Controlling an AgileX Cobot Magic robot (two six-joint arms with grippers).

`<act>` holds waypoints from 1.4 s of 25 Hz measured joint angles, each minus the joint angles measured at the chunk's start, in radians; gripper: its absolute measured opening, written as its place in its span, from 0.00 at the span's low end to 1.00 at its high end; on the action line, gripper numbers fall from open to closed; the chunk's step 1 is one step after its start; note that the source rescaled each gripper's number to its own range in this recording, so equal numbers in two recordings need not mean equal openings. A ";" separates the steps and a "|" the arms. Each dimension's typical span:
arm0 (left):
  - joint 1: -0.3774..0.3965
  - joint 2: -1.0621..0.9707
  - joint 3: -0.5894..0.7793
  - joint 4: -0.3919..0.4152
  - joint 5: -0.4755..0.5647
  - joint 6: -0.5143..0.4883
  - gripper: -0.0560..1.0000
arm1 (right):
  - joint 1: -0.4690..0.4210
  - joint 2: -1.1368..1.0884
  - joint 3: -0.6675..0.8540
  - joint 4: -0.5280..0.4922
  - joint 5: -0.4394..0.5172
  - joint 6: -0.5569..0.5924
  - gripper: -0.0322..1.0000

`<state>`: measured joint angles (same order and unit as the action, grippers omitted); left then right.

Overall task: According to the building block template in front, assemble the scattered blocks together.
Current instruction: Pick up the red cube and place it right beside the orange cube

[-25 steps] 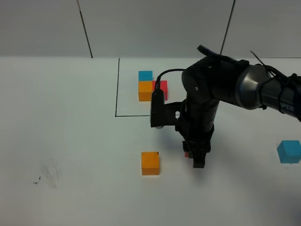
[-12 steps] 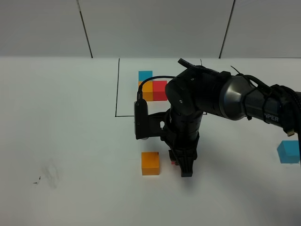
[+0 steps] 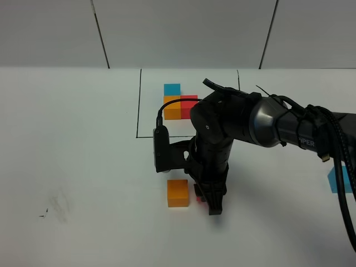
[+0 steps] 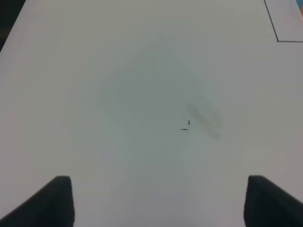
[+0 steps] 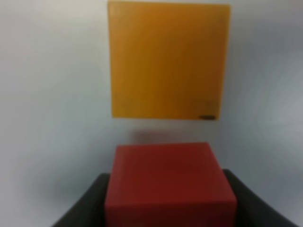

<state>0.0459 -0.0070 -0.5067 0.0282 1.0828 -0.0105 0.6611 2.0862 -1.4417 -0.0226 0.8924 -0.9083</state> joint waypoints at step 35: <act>0.000 0.000 0.000 0.001 0.000 -0.001 0.67 | 0.009 0.074 -0.007 0.040 -0.085 -0.014 0.28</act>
<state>0.0459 -0.0070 -0.5067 0.0291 1.0828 -0.0114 0.6696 2.1597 -1.4491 0.0179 0.8070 -0.9218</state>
